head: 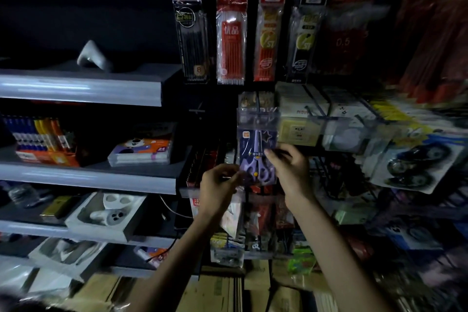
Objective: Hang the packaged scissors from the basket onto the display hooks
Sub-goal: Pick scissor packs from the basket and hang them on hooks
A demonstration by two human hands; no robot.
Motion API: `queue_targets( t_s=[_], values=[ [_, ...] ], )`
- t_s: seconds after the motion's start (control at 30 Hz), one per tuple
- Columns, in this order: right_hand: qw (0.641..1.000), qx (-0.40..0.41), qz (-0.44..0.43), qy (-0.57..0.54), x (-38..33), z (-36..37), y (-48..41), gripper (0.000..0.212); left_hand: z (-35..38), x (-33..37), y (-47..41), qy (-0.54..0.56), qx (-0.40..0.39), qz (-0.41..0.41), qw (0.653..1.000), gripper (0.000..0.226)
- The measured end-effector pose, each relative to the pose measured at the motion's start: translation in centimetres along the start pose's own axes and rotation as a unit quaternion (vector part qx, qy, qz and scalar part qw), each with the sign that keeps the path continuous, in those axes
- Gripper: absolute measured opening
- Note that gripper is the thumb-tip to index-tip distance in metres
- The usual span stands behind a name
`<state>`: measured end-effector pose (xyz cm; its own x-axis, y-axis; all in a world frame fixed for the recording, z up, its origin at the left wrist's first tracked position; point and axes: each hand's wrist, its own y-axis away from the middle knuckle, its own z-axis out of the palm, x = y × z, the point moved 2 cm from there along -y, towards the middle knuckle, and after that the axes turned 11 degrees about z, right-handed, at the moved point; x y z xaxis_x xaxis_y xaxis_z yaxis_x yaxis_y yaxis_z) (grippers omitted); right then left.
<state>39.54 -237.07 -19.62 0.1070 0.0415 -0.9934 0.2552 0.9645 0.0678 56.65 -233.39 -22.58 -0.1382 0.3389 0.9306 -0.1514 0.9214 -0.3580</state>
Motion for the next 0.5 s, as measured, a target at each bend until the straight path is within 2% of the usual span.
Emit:
queue_targets(
  t_s=[0.33, 0.4, 0.5],
  values=[
    [0.993, 0.035, -0.046, 0.098, 5.2, -0.7, 2.3, 0.054, 0.5, -1.0, 0.7, 0.028, 0.072, 0.014, 0.997, 0.002],
    [0.993, 0.045, -0.043, 0.098, 5.6, -0.8, 2.8, 0.051, 0.6, -1.2, 0.8, 0.031, 0.084, 0.017, 0.996, 0.002],
    [0.990, 0.053, -0.058, 0.115, 5.7, -0.9, 3.3, 0.036, 0.7, -1.3, 1.1, 0.034, 0.091, 0.025, 0.995, 0.003]
  ],
)
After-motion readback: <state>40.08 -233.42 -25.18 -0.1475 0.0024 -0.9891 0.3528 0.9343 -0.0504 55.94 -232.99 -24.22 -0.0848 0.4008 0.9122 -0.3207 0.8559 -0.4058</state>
